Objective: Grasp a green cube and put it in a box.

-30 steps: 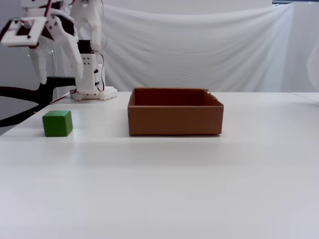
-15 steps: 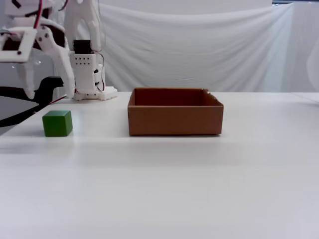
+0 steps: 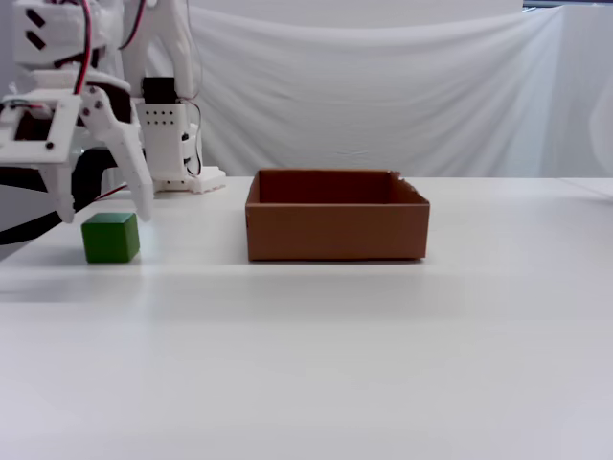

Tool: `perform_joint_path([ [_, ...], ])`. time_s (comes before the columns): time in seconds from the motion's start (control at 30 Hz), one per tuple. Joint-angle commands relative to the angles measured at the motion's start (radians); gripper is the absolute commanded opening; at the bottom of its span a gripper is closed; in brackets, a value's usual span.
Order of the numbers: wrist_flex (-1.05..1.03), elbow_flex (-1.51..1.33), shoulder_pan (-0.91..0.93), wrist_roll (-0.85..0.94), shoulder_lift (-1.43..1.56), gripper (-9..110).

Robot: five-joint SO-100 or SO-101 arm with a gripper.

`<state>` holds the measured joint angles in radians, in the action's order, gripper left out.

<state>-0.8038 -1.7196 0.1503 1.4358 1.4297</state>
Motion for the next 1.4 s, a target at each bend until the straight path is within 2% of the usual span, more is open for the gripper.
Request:
perform_joint_path([
  [0.0, 0.017, 0.048, -0.015, 0.021, 0.011, 32],
  [1.37, 0.057, -0.002, -0.046, 0.012, -0.046, 19],
])
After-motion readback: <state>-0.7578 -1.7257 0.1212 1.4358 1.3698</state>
